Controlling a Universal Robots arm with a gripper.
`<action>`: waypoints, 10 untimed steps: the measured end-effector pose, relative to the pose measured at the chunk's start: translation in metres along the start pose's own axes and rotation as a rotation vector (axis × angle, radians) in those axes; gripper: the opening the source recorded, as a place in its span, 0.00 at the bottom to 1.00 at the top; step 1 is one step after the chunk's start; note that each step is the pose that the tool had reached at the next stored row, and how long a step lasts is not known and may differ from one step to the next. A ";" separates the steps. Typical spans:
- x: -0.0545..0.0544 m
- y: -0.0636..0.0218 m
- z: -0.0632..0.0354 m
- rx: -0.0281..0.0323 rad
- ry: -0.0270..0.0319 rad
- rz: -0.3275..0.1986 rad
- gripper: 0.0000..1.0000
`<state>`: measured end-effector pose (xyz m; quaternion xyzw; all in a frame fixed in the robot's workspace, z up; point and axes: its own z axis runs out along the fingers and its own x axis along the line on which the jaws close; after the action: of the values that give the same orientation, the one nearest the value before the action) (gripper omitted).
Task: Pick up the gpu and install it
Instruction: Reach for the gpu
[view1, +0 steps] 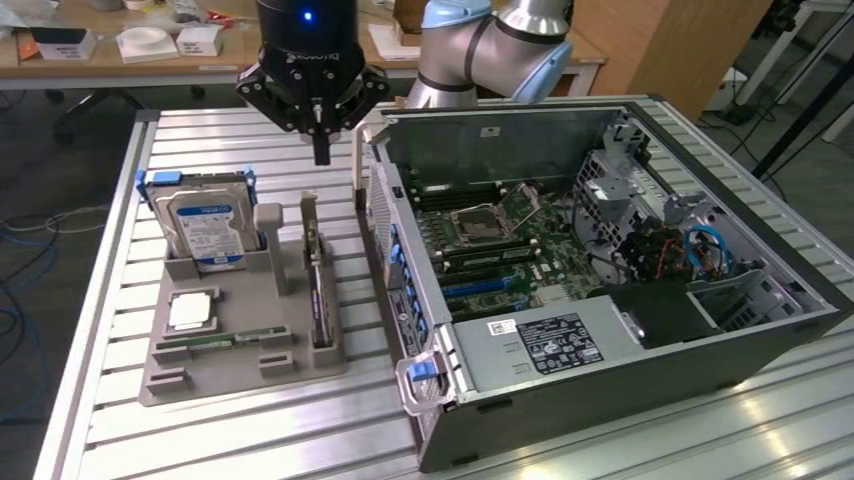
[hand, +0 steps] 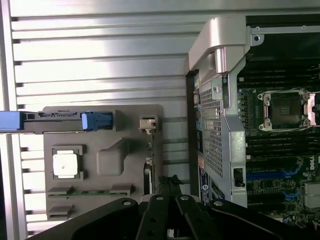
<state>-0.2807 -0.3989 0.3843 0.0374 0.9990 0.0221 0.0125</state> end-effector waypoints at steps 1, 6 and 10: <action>0.000 0.0000 0.0000 0.0000 0.0000 0.000 0.11; 0.001 -0.0001 0.0002 0.0000 0.0000 0.000 0.11; 0.003 -0.0002 0.0004 0.0000 0.0000 0.000 0.11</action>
<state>-0.2837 -0.3988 0.3838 0.0374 0.9990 0.0221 0.0125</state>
